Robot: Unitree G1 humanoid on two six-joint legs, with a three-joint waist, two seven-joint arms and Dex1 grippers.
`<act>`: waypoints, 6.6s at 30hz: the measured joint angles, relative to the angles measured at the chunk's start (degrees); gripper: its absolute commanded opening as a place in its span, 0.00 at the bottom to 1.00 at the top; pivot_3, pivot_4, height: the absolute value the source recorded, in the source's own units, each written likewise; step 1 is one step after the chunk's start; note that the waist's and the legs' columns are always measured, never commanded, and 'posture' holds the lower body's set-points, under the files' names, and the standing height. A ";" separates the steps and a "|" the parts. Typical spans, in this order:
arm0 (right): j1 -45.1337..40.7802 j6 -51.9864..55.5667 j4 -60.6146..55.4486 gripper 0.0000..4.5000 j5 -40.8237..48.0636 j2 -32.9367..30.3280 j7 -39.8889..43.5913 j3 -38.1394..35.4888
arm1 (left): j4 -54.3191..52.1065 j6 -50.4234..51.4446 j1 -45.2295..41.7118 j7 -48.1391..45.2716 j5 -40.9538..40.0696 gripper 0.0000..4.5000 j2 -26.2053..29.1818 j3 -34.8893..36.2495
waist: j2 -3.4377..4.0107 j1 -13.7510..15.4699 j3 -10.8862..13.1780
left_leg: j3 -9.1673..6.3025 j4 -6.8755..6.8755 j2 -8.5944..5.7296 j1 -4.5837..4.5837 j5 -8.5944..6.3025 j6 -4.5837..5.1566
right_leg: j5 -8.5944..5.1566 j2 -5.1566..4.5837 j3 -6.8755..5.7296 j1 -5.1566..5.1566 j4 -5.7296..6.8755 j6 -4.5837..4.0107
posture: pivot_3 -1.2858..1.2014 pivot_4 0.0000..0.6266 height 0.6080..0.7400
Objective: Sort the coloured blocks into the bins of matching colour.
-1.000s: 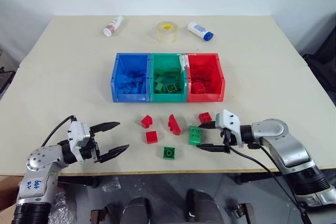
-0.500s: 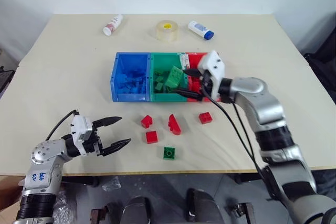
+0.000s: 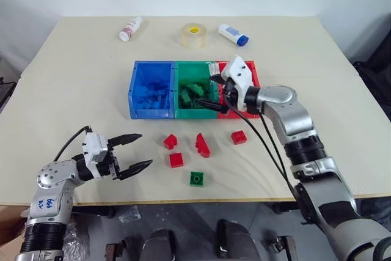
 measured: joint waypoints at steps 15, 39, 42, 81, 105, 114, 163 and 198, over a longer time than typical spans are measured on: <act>43.11 4.77 -25.22 0.99 13.68 -27.88 16.20 -21.47 | 6.21 -1.81 -5.39 -4.02 0.41 1.00 0.08 -0.90 | -0.02 0.03 0.00 | 0.10 0.02 -0.01 0.13 -0.01 0.02 | 0.02 0.00 0.06 0.08 -0.06 0.03 | 0.52 0.24 1.00; 22.25 -1.27 -8.10 0.96 1.41 -12.84 6.41 -1.95 | 4.45 -2.72 -3.16 -9.34 -1.90 1.00 -0.54 -0.96 | -0.02 0.01 0.00 | 0.15 0.14 0.00 0.07 -0.02 0.03 | 0.03 0.00 0.10 0.05 -0.03 0.04 | 0.52 0.24 1.00; 22.21 -1.35 -7.35 0.81 1.12 -11.79 6.38 -1.81 | 2.46 -2.70 -1.24 -9.18 -2.37 1.00 -0.51 -0.28 | -0.02 0.02 0.00 | 0.14 0.14 0.01 0.08 -0.02 0.03 | 0.03 0.00 0.10 0.05 0.02 0.04 | 0.52 0.24 1.00; 27.02 0.96 -17.52 1.00 12.62 -21.67 14.63 -12.05 | 7.45 -3.98 -6.01 -10.49 -1.81 1.00 -1.34 -1.21 | -0.02 1.04 0.01 | 0.15 0.21 0.00 -0.01 -0.09 0.10 | 0.07 0.00 0.09 0.04 -0.10 0.12 | 0.52 0.24 1.00; 31.43 8.99 -36.65 1.00 9.09 -21.53 14.78 4.80 | 0.38 -2.22 1.76 -10.71 -2.57 1.00 -0.32 -0.25 | -0.03 0.31 0.00 | 0.12 0.75 0.11 -0.02 -0.32 0.15 | 0.07 0.00 0.12 0.06 -0.02 0.06 | 0.52 0.24 1.00; 22.88 8.85 -29.28 1.00 1.65 -10.94 12.95 17.45 | -7.08 -0.22 8.77 -6.58 -3.76 1.00 -0.42 1.43 | -0.03 0.03 0.00 | 0.14 0.74 0.13 -0.01 -0.34 0.14 | 0.06 0.00 0.11 0.04 0.20 0.05 | 0.52 0.24 1.00; -5.79 -7.84 12.00 0.99 0.63 5.98 1.52 -0.35 | 2.88 -4.58 -3.61 -6.59 -2.70 1.00 -1.63 -1.33 | 0.00 -1.38 0.01 | 0.26 0.64 0.20 -0.05 -0.39 0.08 | 0.02 0.08 0.11 -0.07 0.26 -0.01 | 0.52 0.24 1.00; 26.54 8.90 -27.45 0.99 7.92 -11.01 3.18 -0.62 | 13.75 -8.36 -8.94 -12.84 -1.13 1.00 -0.96 -0.91 | -0.01 0.03 0.01 | 0.36 0.76 0.26 -0.02 -0.51 0.16 | 0.08 0.08 0.05 -0.01 0.06 0.06 | 0.52 0.24 1.00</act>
